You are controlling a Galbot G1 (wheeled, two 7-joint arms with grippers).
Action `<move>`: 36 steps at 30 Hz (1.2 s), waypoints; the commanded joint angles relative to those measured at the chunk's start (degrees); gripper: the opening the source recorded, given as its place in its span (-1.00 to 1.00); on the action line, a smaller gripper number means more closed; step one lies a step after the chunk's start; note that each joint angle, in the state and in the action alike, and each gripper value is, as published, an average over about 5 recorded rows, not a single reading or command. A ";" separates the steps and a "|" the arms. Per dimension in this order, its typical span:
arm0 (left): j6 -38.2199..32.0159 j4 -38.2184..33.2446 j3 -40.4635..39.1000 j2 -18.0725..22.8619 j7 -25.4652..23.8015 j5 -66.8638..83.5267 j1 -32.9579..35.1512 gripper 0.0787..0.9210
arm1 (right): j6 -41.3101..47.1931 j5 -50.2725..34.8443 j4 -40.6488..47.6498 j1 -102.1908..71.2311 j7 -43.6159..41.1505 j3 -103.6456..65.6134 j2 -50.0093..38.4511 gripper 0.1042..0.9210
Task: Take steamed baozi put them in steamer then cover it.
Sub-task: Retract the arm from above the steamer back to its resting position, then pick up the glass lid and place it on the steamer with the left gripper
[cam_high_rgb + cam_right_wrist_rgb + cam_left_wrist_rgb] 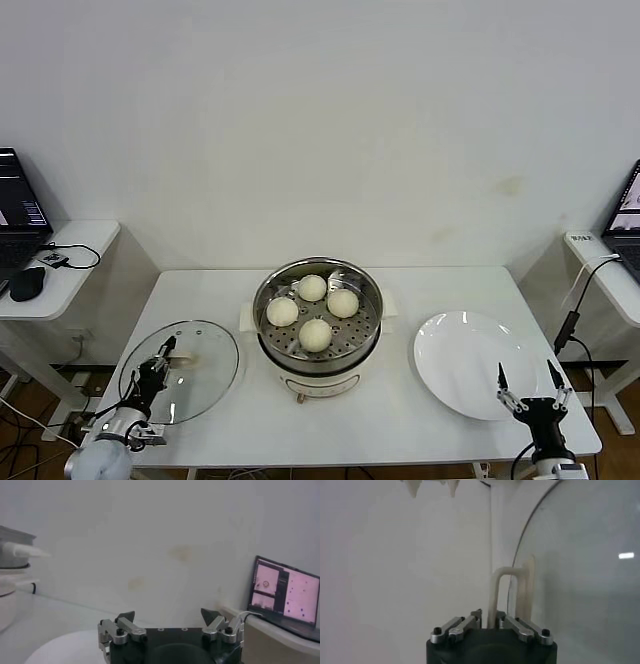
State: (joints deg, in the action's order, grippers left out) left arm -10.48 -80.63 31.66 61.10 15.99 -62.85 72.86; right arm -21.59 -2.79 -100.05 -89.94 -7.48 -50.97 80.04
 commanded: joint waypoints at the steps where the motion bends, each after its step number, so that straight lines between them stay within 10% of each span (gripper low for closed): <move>1: 4.96 -13.11 7.98 -2.14 -2.86 5.02 8.44 -0.83 | 0.08 0.30 -0.31 0.03 0.01 0.67 -0.08 0.76; 14: 14.05 -32.71 15.22 -8.93 -17.88 14.08 10.56 -0.83 | 0.16 0.81 -1.27 -0.70 -0.12 2.34 -0.62 0.76; 25: 24.34 -40.58 -6.53 -13.40 -19.98 18.09 1.09 -0.83 | -1.04 5.60 -1.64 -0.95 0.25 2.99 1.35 0.76; 36: 32.09 -35.38 -26.91 -5.24 -25.39 9.39 -16.21 -0.83 | -1.33 8.85 -0.30 -0.07 0.48 4.02 4.41 0.76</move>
State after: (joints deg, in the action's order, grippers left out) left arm 13.07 -115.61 24.46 51.17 -3.68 -48.66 71.26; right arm -22.58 2.98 -101.20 -90.63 -7.14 -47.59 82.24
